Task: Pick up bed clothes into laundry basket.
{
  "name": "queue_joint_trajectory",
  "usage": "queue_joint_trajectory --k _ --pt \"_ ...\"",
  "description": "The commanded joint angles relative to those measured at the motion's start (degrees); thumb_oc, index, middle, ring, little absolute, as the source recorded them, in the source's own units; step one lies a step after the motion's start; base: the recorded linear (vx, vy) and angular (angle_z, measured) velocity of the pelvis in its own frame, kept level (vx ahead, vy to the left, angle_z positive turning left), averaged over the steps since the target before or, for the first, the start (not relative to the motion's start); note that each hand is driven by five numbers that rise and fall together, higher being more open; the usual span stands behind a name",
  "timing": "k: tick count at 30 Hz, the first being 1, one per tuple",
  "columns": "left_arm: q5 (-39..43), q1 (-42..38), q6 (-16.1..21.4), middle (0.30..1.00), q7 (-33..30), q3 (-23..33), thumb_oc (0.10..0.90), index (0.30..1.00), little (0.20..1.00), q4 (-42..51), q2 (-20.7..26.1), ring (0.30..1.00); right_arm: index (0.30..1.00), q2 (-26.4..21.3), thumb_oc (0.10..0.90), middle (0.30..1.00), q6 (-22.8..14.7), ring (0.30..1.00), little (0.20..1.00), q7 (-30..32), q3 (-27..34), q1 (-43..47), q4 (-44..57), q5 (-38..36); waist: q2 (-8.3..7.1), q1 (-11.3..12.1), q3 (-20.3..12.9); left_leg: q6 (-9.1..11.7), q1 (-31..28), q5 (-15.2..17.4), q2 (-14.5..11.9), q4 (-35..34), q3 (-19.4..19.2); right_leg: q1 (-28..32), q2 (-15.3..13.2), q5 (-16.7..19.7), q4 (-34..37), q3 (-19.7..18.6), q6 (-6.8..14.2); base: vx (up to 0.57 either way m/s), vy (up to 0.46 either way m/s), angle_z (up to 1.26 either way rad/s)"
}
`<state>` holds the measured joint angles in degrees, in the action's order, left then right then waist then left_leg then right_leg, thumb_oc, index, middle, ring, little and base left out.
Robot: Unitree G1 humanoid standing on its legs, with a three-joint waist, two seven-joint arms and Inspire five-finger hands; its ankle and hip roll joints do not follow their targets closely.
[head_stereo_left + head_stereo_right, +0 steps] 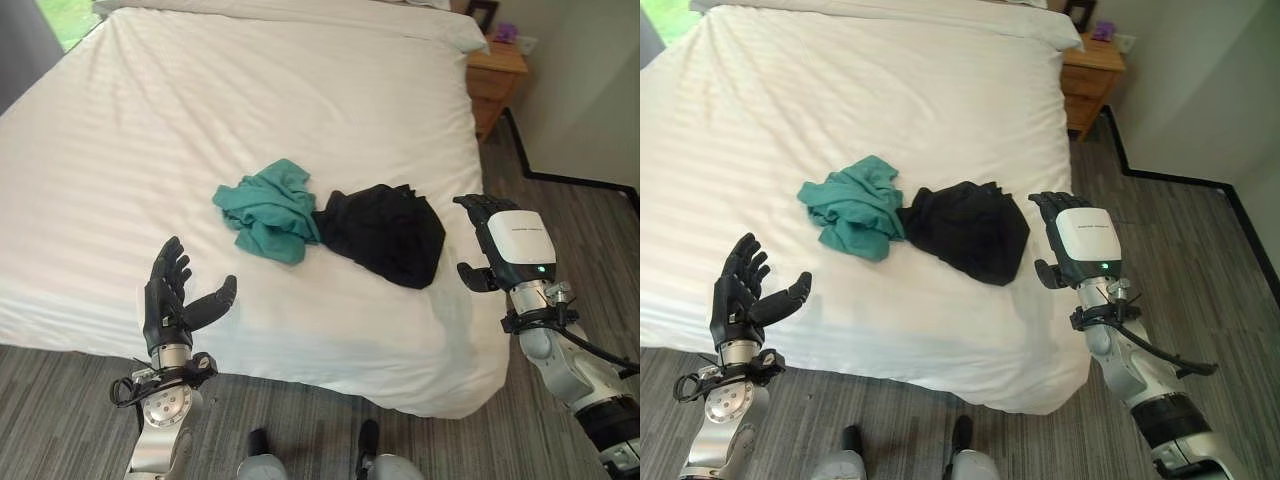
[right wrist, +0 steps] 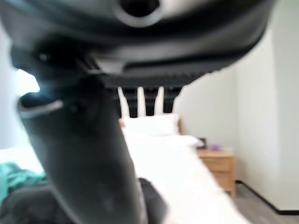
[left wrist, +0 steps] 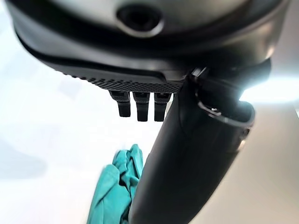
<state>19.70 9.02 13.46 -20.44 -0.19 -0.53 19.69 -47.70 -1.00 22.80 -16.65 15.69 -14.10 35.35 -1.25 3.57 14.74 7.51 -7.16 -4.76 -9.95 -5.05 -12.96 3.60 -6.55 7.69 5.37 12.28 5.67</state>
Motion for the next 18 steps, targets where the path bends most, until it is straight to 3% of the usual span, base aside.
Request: queue_joint_trajectory --k 1,2,3,7,8,9,12,13,14,15,18 --pt "0.59 -2.31 5.81 0.900 1.27 0.44 0.800 0.900 0.900 3.78 5.52 0.900 0.900 -3.82 0.800 0.900 0.41 0.900 0.900 2.48 -2.16 13.37 -3.10 -2.99 -2.50 2.08 -4.41 -0.97 1.18 3.98 2.78 0.05 0.27 5.20 -4.50 -8.41 -0.70 0.82 4.46 0.03 -0.056 0.22" --pt "0.59 -2.30 5.81 0.900 1.28 0.51 0.800 0.900 0.900 3.78 5.48 0.900 0.900 -3.80 0.800 0.900 0.38 0.900 0.900 2.53 -2.31 13.54 -3.21 -3.01 -2.48 1.98 -4.40 -0.97 1.20 3.97 2.77 0.05 0.29 5.20 -4.49 -8.41 -0.70 0.85 4.46 0.08 -0.135 0.23" --pt "0.92 -0.57 5.83 0.900 3.04 -0.25 0.800 0.900 0.900 3.31 6.09 0.900 0.900 -4.84 0.800 0.900 0.80 0.900 0.900 0.28 -5.92 17.19 -10.82 -4.98 -2.25 3.77 -3.97 -0.36 2.00 3.36 2.38 0.05 1.19 5.53 -4.04 -8.98 -0.67 1.86 4.13 0.06 -0.104 0.23" --pt "1.41 0.05 6.24 0.900 4.38 -0.30 0.800 0.900 0.900 3.75 7.50 0.900 0.900 -5.50 0.800 0.900 0.83 0.900 0.900 -2.05 -10.69 21.00 -20.19 -6.81 -1.53 4.95 -2.72 0.35 3.78 2.58 2.11 0.05 2.32 5.02 -3.67 -9.48 -0.62 3.01 3.93 -0.02 -0.101 0.29" --pt "2.54 -0.02 6.97 0.900 4.68 -0.01 0.800 0.900 0.900 4.05 8.20 0.900 0.900 -5.71 0.800 0.900 1.18 0.900 0.900 -2.53 -13.13 23.94 -27.02 -7.91 -0.57 5.68 -1.46 0.83 6.24 1.67 1.95 0.05 3.33 3.51 -3.57 -9.64 -0.78 3.63 3.77 -0.12 -0.088 0.29" --pt "2.54 -0.02 6.97 0.900 4.69 0.05 0.800 0.900 0.900 4.04 8.15 0.900 0.900 -5.68 0.800 0.900 1.14 0.900 0.900 -2.50 -13.28 24.11 -27.13 -7.94 -0.55 5.58 -1.51 0.83 6.33 1.65 1.94 0.05 3.36 3.43 -3.56 -9.64 -0.78 3.66 3.76 -0.16 -0.087 0.31" --pt "4.09 0.50 8.32 0.900 4.89 1.60 0.800 0.900 0.900 4.26 8.81 0.900 0.900 -6.19 0.800 0.900 1.49 0.900 0.900 -3.25 -14.43 27.26 -35.81 -9.39 2.43 6.85 1.18 1.66 11.25 -0.24 1.81 0.05 4.61 -1.01 -3.17 -9.87 -1.10 4.95 3.04 -0.14 -0.063 0.26" --pt "4.16 0.45 8.34 0.900 4.95 1.68 0.800 0.900 0.900 4.24 8.72 0.900 0.900 -6.19 0.800 0.900 1.37 0.900 0.900 -3.23 -14.70 27.62 -36.05 -9.48 2.49 6.70 0.93 1.69 11.66 -0.33 1.75 0.05 4.71 -1.39 -3.10 -9.84 -1.15 5.03 2.99 -0.12 -0.057 0.27" --pt "4.61 0.65 8.52 0.900 4.97 1.84 0.800 0.900 0.900 3.97 8.41 0.900 0.836 -5.58 0.758 0.836 1.41 0.836 0.836 -3.28 -14.05 27.66 -37.90 -11.05 3.12 6.91 1.51 1.83 12.55 -0.72 1.81 0.05 4.72 -2.21 -3.09 -9.80 -1.17 5.24 2.94 -0.10 -0.046 0.21" --pt "5.42 0.26 8.65 0.900 5.48 2.30 0.800 0.900 0.900 3.42 8.40 0.900 0.300 -6.37 0.400 0.300 0.91 0.300 0.300 -4.42 -13.68 29.15 -41.38 -14.55 4.24 7.15 2.29 2.38 14.75 -1.61 1.76 0.05 4.72 -3.93 -2.86 -9.83 -1.15 5.58 2.78 -0.10 -0.045 0.10" --pt "5.85 -0.04 8.70 0.900 6.24 2.62 0.800 0.900 0.900 3.11 7.82 0.900 0.300 -7.18 0.400 0.300 -0.01 0.300 0.300 -5.29 -13.24 29.28 -39.45 -18.18 5.14 6.97 2.29 2.95 16.10 -2.14 1.29 0.05 4.52 -4.65 -2.61 -10.18 -0.85 6.04 2.75 -0.05 -0.020 0.03"
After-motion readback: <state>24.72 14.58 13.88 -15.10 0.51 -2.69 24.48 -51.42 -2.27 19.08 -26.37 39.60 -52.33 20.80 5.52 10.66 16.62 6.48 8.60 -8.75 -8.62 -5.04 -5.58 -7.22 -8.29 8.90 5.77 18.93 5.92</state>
